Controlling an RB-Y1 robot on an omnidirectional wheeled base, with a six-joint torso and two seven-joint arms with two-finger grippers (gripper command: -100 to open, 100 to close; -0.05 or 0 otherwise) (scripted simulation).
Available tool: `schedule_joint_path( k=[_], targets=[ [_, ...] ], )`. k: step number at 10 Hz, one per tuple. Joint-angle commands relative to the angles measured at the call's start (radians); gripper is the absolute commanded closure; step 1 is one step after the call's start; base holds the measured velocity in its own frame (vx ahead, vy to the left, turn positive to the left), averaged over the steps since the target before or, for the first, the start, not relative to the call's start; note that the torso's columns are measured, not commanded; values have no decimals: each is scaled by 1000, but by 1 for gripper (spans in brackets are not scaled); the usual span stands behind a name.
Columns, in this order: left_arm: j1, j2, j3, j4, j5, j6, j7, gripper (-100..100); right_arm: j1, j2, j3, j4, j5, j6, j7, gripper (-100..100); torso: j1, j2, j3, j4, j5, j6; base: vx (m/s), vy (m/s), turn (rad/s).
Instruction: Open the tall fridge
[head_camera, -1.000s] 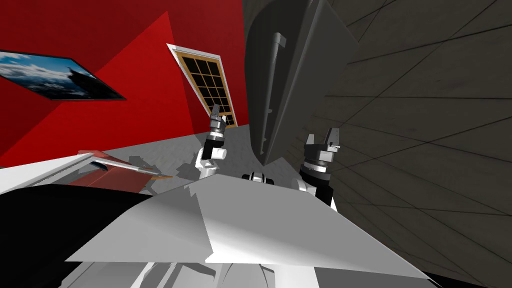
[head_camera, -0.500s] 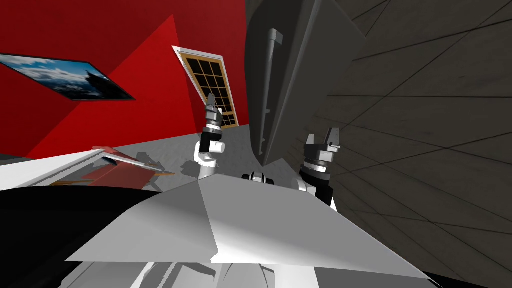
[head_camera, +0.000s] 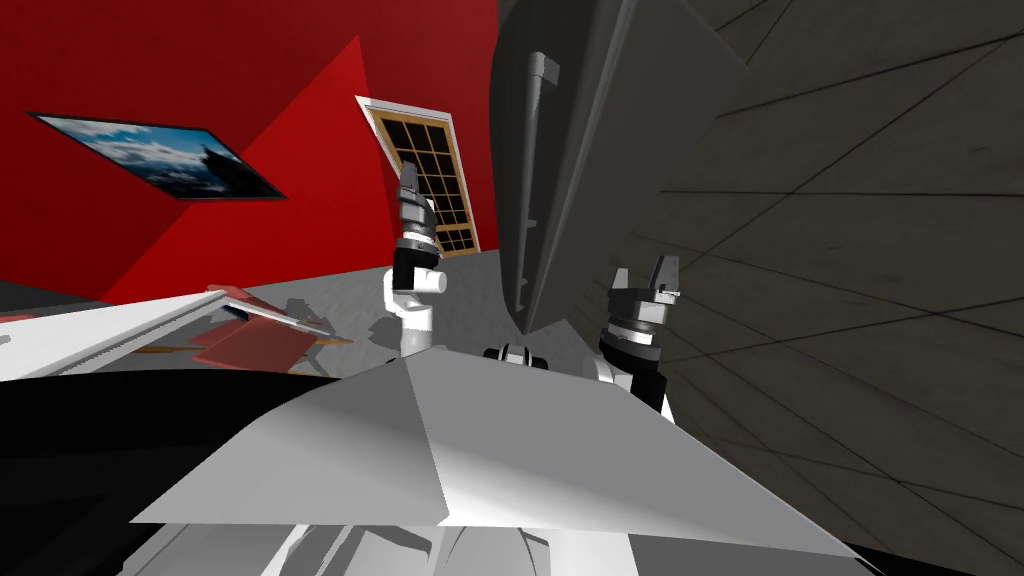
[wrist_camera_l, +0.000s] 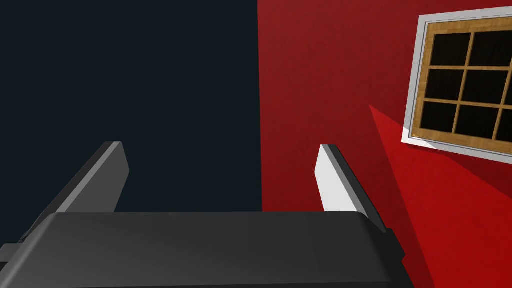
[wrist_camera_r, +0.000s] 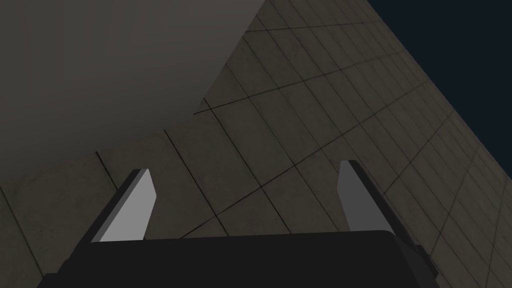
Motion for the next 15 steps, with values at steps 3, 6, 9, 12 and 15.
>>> schedule_joint_path(
  k=[3, 6, 9, 12, 15],
  targets=[
    [-129, 5, 48, 16, -10, 76, -28, -100, 0, 0, 0, 0, 0, 0, 0, 0, -1, 0, 0, 0, -1, 1, 38, -95, 66],
    [-205, 9, 82, 27, -18, 128, -46, -100, 0, 0, 0, 0, 0, 0, 0, 0, -1, 0, 0, 0, -1, 1, 31, -83, 73],
    [-281, 12, 116, 40, -26, 180, -64, -100, 0, 0, 0, 0, 0, 0, 0, 0, -1, 0, 0, 0, -1, 1, 30, -73, 74],
    [-391, 19, 185, 69, -43, 280, -100, -100, 0, 0, 0, 0, 0, 0, 0, 0, -2, 0, 0, 0, -1, 1, 39, -118, 113],
    [-472, 21, 219, 85, -53, 336, -118, -100, 0, 0, 0, 0, 0, 0, 0, 0, 3, 2, 1, 0, 1, 1, 18, -87, 80]
  ],
)
